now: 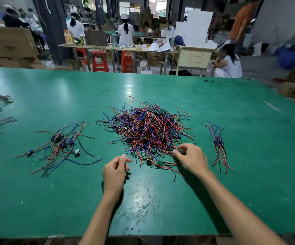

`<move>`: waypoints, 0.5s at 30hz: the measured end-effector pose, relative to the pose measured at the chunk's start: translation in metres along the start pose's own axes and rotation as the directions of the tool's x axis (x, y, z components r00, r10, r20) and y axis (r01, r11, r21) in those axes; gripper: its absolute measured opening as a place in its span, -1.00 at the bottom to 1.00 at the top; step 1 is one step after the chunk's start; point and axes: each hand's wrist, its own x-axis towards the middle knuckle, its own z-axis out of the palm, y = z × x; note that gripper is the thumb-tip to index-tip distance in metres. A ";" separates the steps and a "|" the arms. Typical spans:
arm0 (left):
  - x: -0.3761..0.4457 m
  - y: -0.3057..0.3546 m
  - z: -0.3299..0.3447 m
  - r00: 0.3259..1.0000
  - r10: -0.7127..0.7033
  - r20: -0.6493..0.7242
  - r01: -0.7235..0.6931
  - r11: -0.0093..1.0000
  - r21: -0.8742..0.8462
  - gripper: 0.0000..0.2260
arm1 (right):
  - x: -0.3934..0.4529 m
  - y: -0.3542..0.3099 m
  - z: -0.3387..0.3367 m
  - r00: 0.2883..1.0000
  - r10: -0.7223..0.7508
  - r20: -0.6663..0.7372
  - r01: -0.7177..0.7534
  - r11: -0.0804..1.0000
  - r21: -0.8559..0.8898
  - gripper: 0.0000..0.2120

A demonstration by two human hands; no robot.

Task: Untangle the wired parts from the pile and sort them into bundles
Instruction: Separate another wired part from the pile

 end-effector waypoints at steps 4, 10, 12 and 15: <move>-0.002 0.000 0.000 0.999 0.002 0.047 -0.004 0.999 0.037 -0.69 | -0.012 -0.004 0.014 0.991 -0.009 -0.134 0.000 0.998 -0.070 -0.76; -0.001 -0.002 0.001 0.998 0.038 0.044 -0.041 0.995 0.087 -0.71 | -0.054 -0.026 0.025 0.890 -0.395 -0.229 0.376 0.918 -0.122 -0.77; -0.001 -0.004 0.000 0.997 0.045 0.057 -0.051 0.993 0.109 -0.71 | -0.062 -0.030 0.033 0.918 -0.385 -0.099 0.367 0.917 -0.158 -0.75; -0.005 -0.003 -0.001 0.991 0.094 0.094 -0.110 0.977 0.184 -0.73 | -0.067 -0.035 0.037 0.945 -0.309 -0.107 0.303 0.951 -0.062 -0.84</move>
